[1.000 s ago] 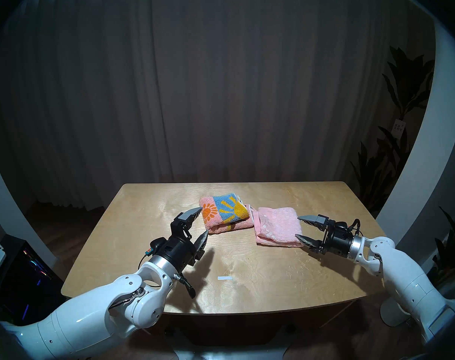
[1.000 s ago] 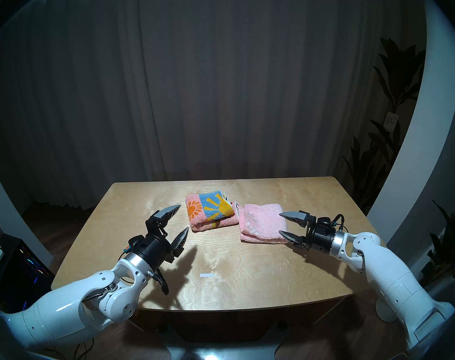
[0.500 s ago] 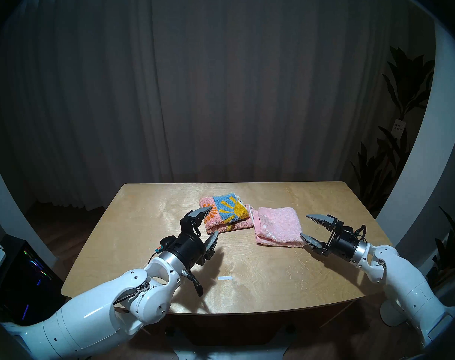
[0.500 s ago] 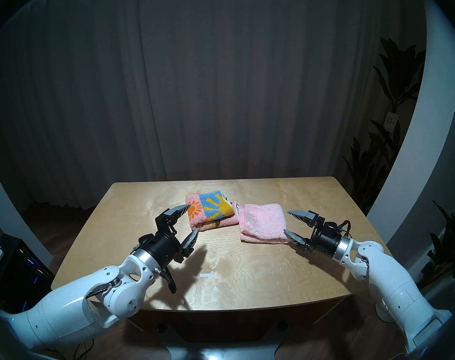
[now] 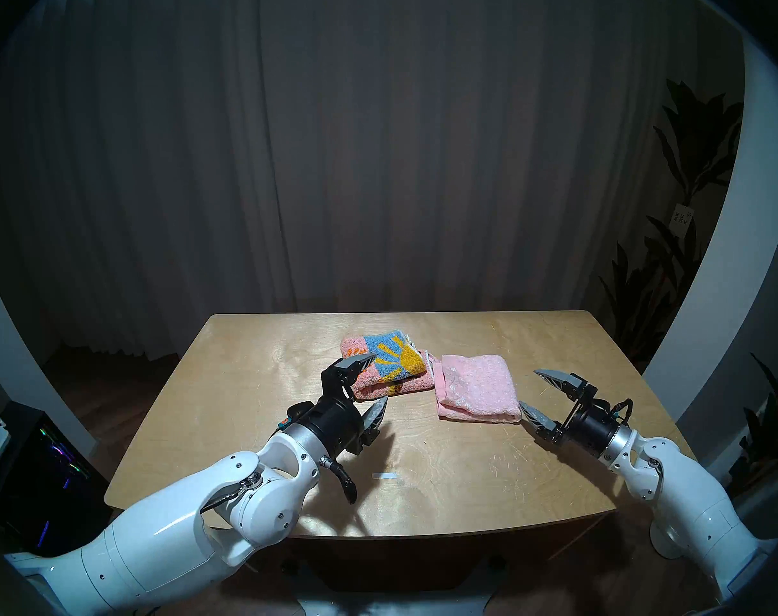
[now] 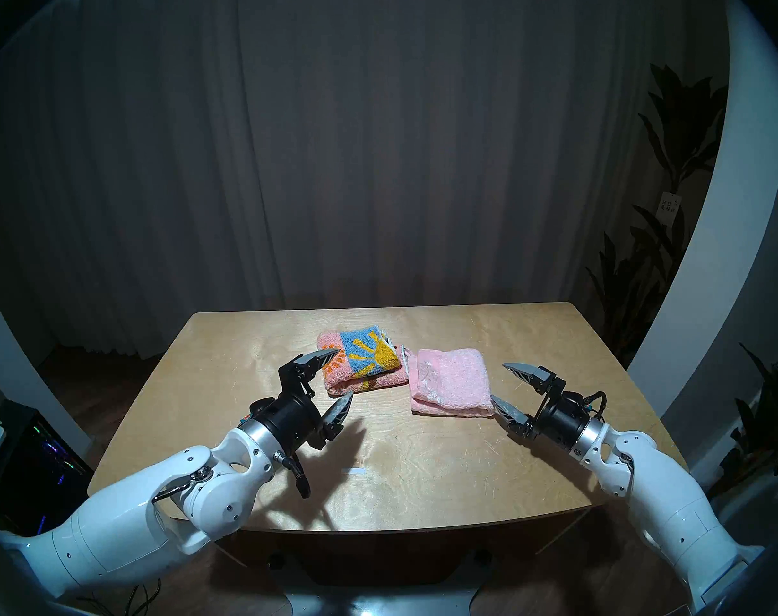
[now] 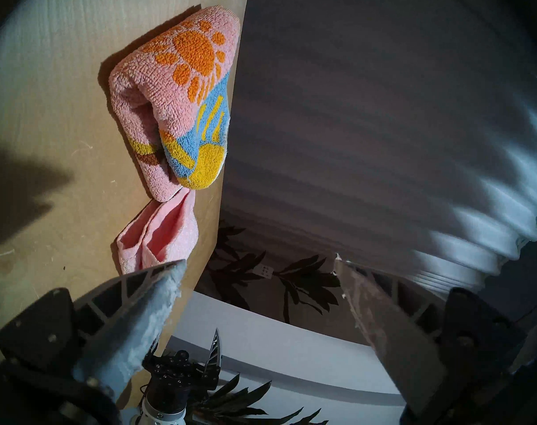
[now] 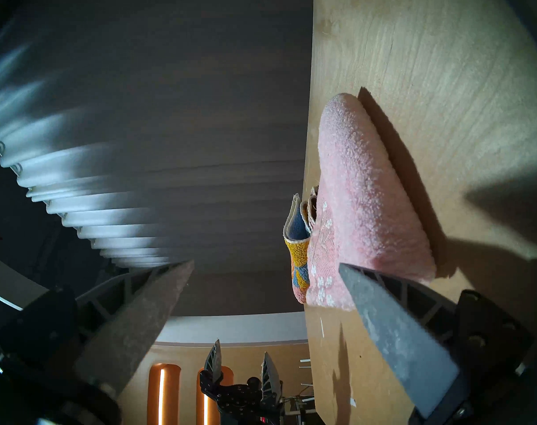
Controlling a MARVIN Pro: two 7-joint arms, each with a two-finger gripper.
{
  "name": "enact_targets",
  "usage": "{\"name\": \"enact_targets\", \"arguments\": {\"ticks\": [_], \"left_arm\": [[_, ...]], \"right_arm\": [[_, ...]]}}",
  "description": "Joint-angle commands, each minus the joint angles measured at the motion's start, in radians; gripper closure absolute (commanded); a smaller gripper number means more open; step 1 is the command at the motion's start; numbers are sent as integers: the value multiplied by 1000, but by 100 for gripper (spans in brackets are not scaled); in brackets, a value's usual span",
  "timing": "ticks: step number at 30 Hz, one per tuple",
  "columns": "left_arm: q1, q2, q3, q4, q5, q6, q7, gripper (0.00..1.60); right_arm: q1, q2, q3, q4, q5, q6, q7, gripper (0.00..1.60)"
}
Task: Fold each towel twice and stack them on table
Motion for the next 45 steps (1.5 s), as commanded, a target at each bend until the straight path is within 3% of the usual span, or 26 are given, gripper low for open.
{"name": "enact_targets", "arguments": {"ticks": [1, 19, 45], "left_arm": [[-35, -24, 3, -11, -2, 13, 13, 0], [-85, -38, -17, 0, -28, 35, 87, 0], [-103, -52, -33, 54, -67, 44, 149, 0]], "right_arm": [[-31, -6, 31, -41, 41, -22, 1, 0], [-104, 1, 86, -144, 105, -82, -41, 0], [-200, -91, 84, -284, 235, -213, -193, 0]]}}
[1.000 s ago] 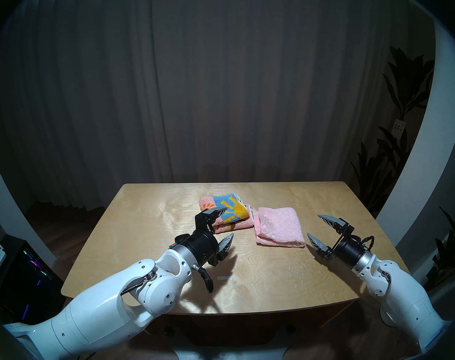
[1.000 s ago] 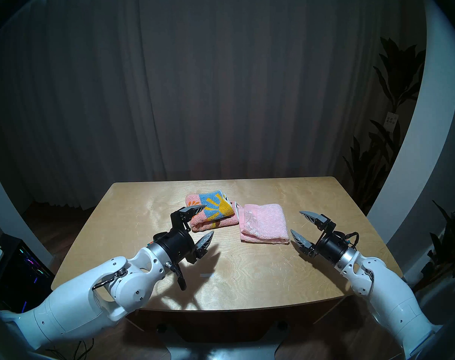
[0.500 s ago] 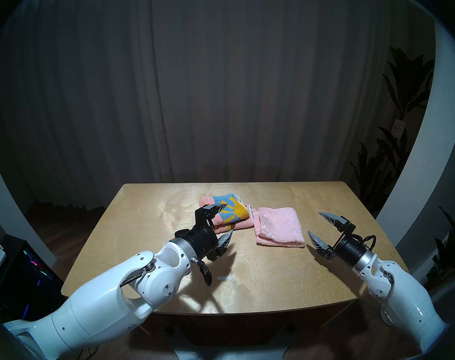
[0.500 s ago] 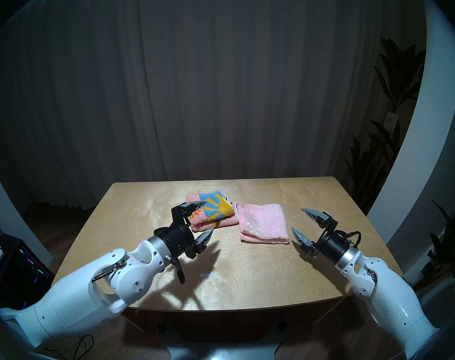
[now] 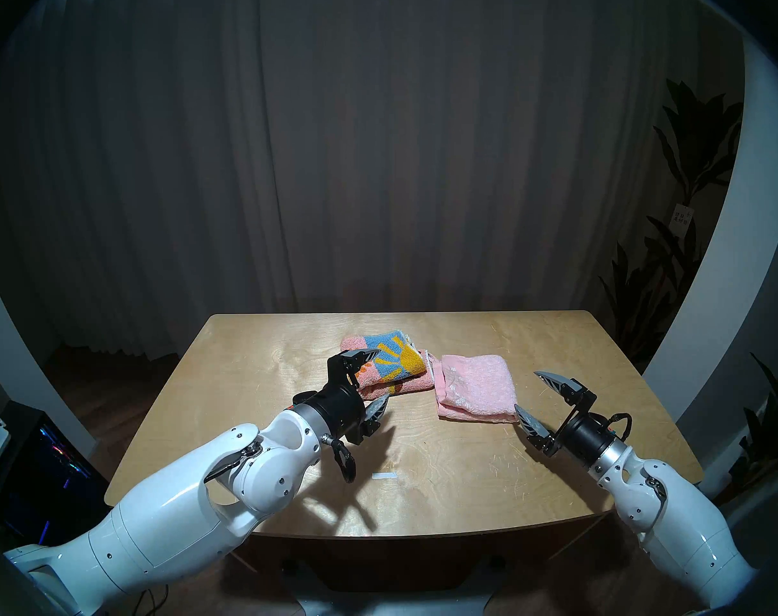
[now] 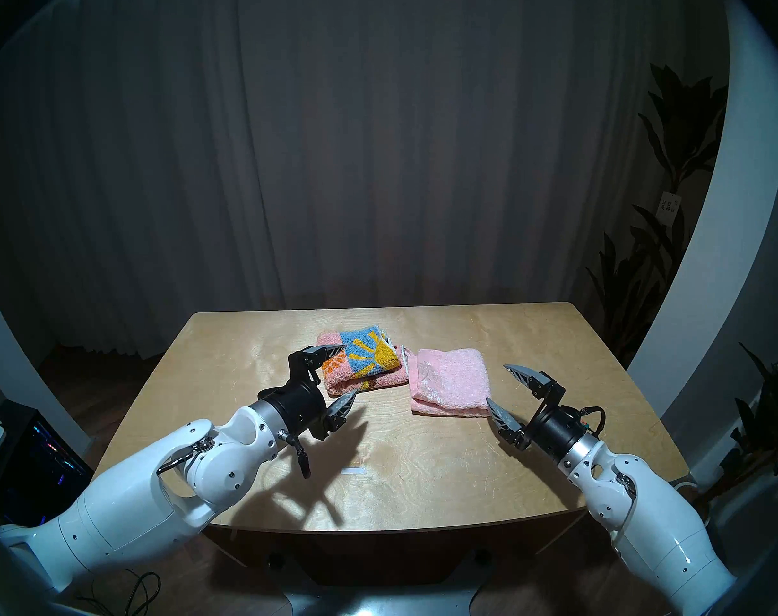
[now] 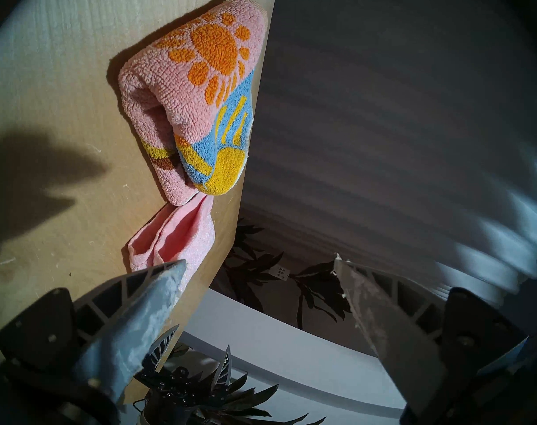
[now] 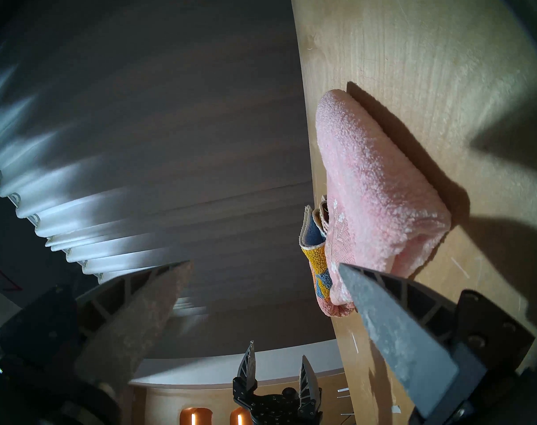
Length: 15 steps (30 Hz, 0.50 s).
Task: Fold each towel twice and stack them on table
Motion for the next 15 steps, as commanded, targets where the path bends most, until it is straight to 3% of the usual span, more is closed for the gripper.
{"name": "enact_targets", "arguments": {"ticks": [1, 15], "left_arm": [[-23, -18, -2, -9, -5, 9, 2, 0], [-36, -54, 19, 0, -17, 20, 26, 0]], "right_arm": [[-27, -29, 14, -57, 44, -42, -18, 0], [-75, -67, 52, -131, 126, -145, -89, 0]]}}
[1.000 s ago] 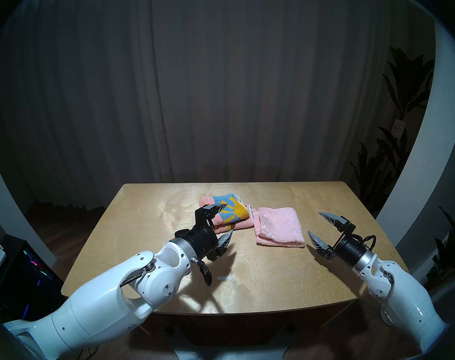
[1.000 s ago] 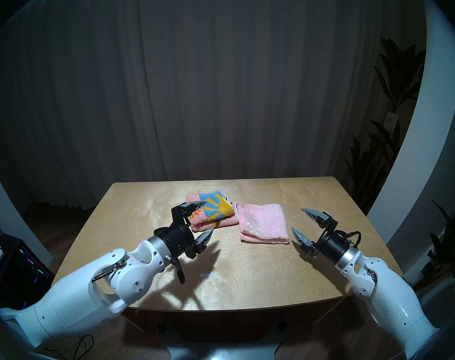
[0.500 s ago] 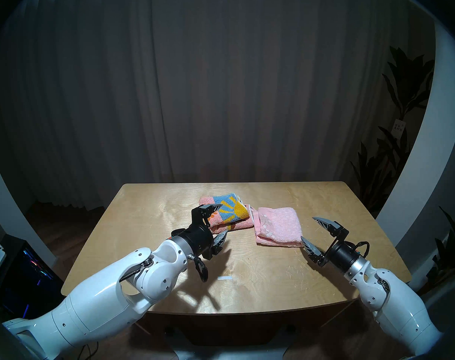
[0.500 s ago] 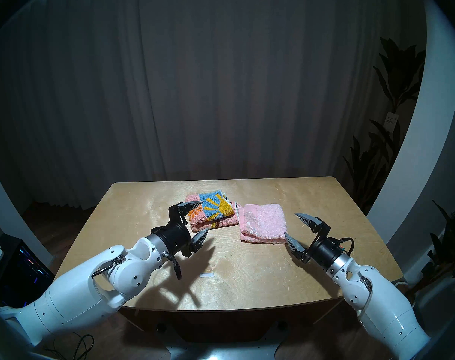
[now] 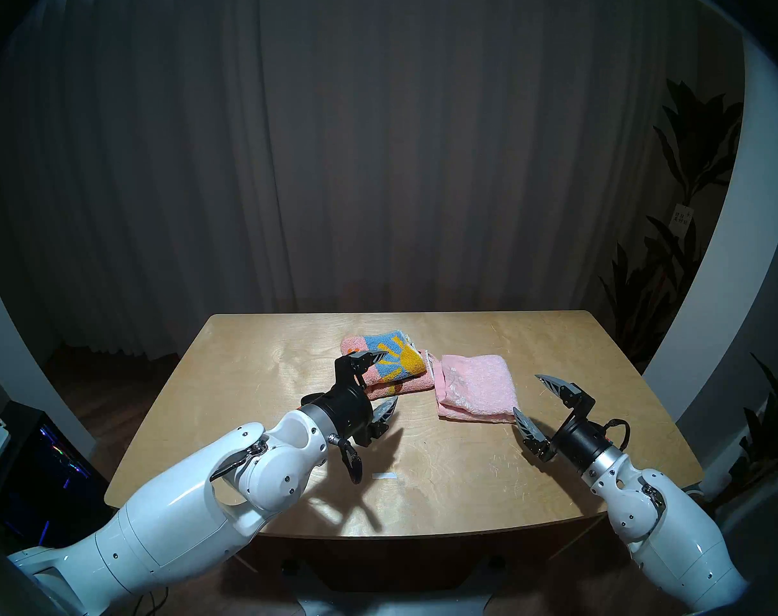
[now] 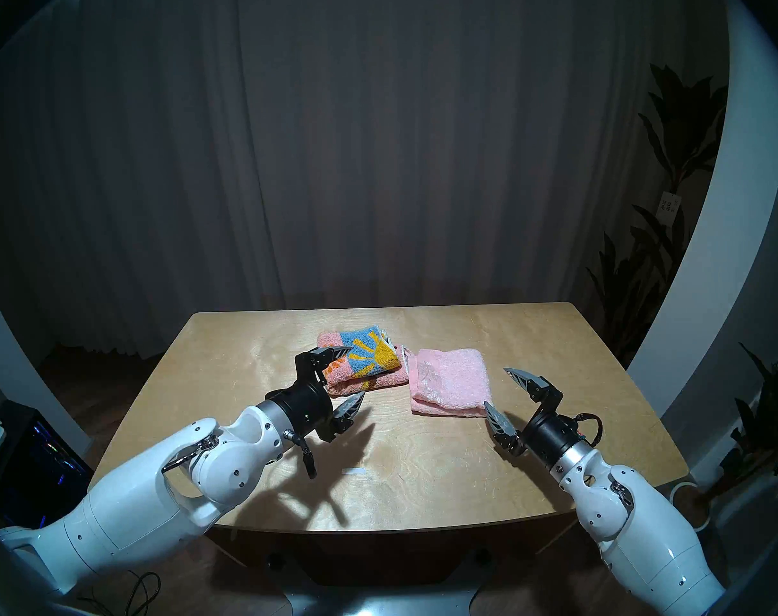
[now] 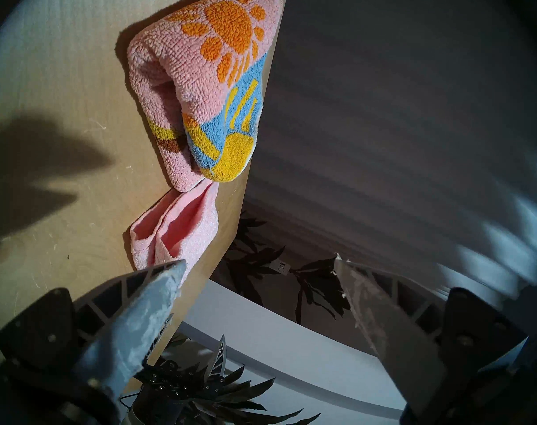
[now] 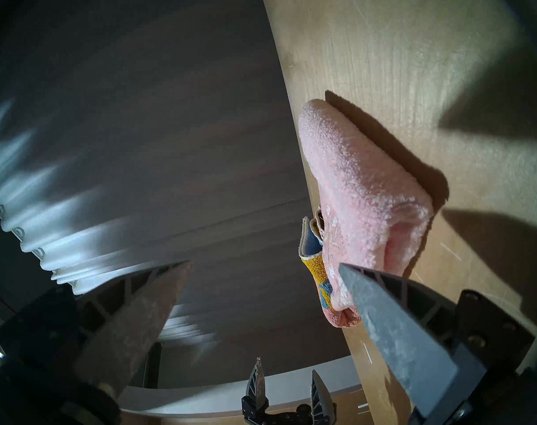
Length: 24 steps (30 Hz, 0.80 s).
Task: Fold each towel twice and stack them on table
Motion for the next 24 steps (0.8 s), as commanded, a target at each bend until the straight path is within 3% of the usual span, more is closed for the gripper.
{"name": "enact_targets", "arguments": {"ticks": [1, 24], "left_arm": [[-25, -26, 9, -5, 5, 7, 2, 0], [-65, -58, 120, 43, 110, 25, 44, 0]], "right_arm": [[-23, -23, 28, -63, 48, -49, -16, 0], [-115, -71, 99, -194, 160, -269, -160, 0]]}}
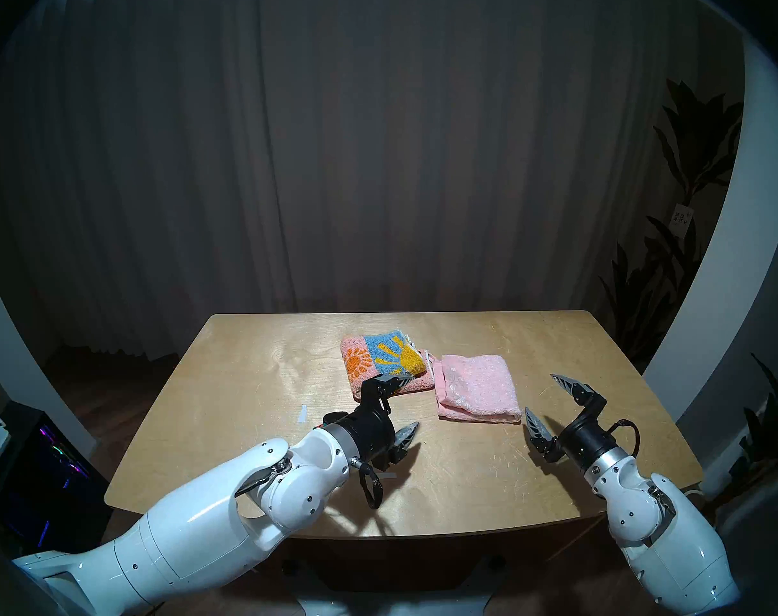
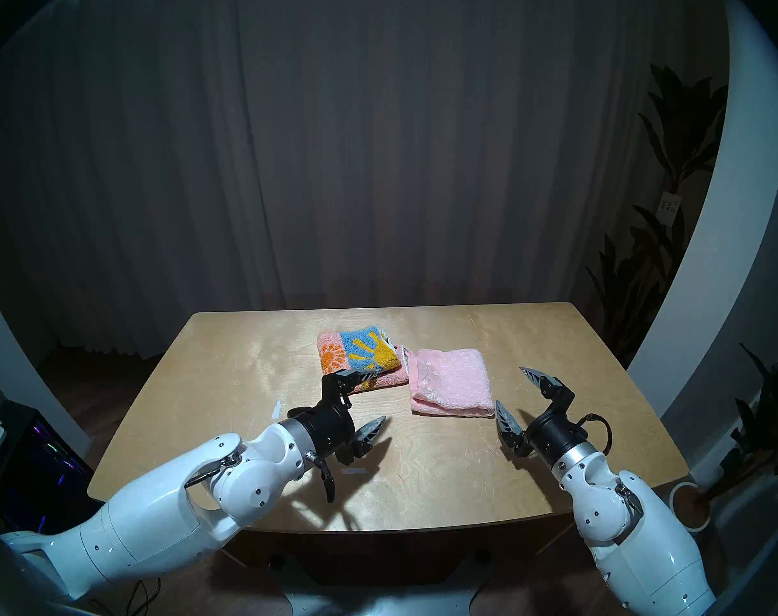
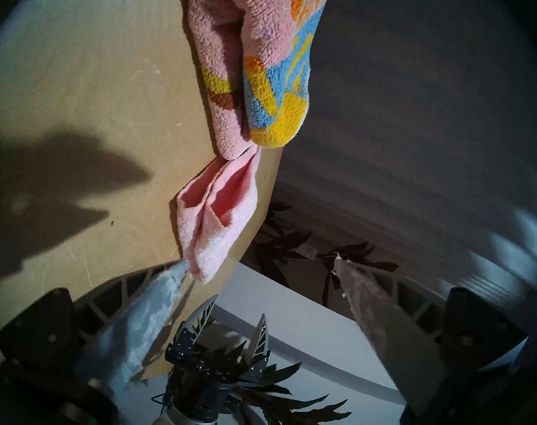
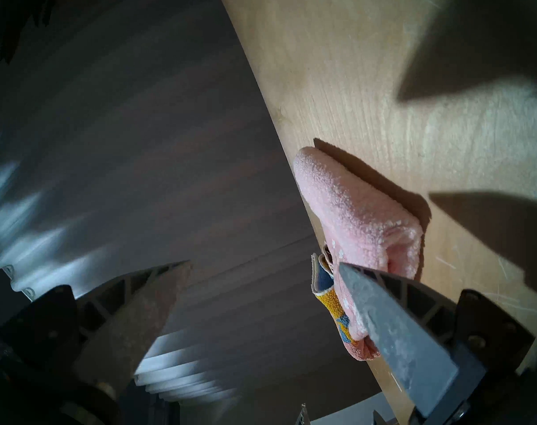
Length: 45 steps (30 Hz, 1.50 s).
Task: Fold each towel twice and stack them on table
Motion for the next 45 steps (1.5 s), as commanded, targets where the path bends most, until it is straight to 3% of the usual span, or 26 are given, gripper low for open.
{"name": "enact_targets", "arguments": {"ticks": [1, 25, 36, 45], "left_arm": [[-42, -20, 12, 7, 39, 6, 2, 0], [-159, -86, 51, 98, 149, 24, 65, 0], [-206, -140, 55, 155, 160, 45, 110, 0], [-209, -181, 50, 213, 105, 78, 150, 0]], "right_arm": [[-33, -14, 28, -67, 31, -66, -31, 0], [-119, -20, 69, -281, 58, -391, -258, 0], [-112, -2, 88, -380, 67, -606, -434, 0], [-58, 52, 80, -437, 41, -776, -602, 0]]}}
